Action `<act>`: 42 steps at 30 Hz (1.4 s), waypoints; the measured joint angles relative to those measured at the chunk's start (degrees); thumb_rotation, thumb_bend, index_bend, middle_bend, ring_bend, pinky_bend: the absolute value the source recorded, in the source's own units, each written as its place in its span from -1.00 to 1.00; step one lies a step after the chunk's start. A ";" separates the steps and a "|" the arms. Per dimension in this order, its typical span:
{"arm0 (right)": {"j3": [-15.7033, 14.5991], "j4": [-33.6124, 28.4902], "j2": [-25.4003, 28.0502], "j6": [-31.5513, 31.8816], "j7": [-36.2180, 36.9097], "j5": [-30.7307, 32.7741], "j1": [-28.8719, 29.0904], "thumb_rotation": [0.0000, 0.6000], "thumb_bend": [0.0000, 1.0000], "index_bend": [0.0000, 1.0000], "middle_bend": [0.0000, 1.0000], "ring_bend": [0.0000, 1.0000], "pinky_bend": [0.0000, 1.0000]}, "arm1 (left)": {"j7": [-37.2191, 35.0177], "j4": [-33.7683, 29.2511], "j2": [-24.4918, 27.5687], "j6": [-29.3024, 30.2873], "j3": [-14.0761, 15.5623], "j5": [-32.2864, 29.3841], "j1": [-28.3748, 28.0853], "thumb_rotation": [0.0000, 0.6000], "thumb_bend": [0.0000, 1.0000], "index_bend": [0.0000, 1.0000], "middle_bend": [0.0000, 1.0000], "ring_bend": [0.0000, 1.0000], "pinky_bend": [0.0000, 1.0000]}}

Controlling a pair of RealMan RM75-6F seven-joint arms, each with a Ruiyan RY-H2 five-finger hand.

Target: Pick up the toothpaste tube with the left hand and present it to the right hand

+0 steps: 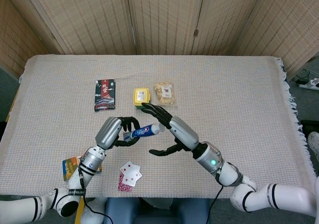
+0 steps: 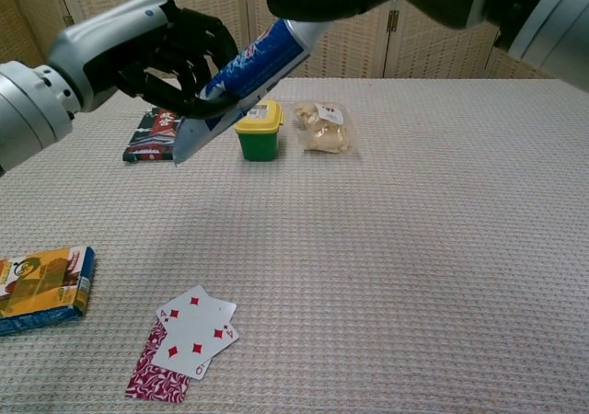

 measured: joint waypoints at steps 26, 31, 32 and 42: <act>-6.16 -4.69 14.43 5.84 -16.34 -2.50 -10.46 1.00 -0.48 -1.00 -1.00 -1.00 -1.00 | 40.33 9.38 -0.65 -11.31 1.58 -34.00 -4.52 1.00 0.03 -0.13 0.24 0.00 0.00; -7.22 -4.18 15.81 6.26 -17.90 -2.69 -11.93 1.00 -0.48 -1.00 -1.00 -1.00 -1.00 | 40.78 8.92 -1.00 -10.74 1.57 -35.46 -4.79 1.00 -0.15 -0.61 -0.21 -0.38 -0.26; -7.43 -4.07 16.03 6.29 -18.45 -2.68 -12.22 1.00 -0.47 -1.00 -1.00 -1.00 -1.00 | 40.17 8.80 -0.90 -10.55 1.59 -35.01 -4.62 1.00 -0.16 -0.65 -0.27 -0.44 -0.33; -9.71 -3.04 18.79 7.57 -29.85 1.04 -17.74 1.00 -0.48 -1.00 -1.00 -1.00 -1.00 | 30.95 5.31 4.75 -3.81 2.37 -23.49 0.38 1.00 -0.16 -0.50 -0.33 -0.50 -0.45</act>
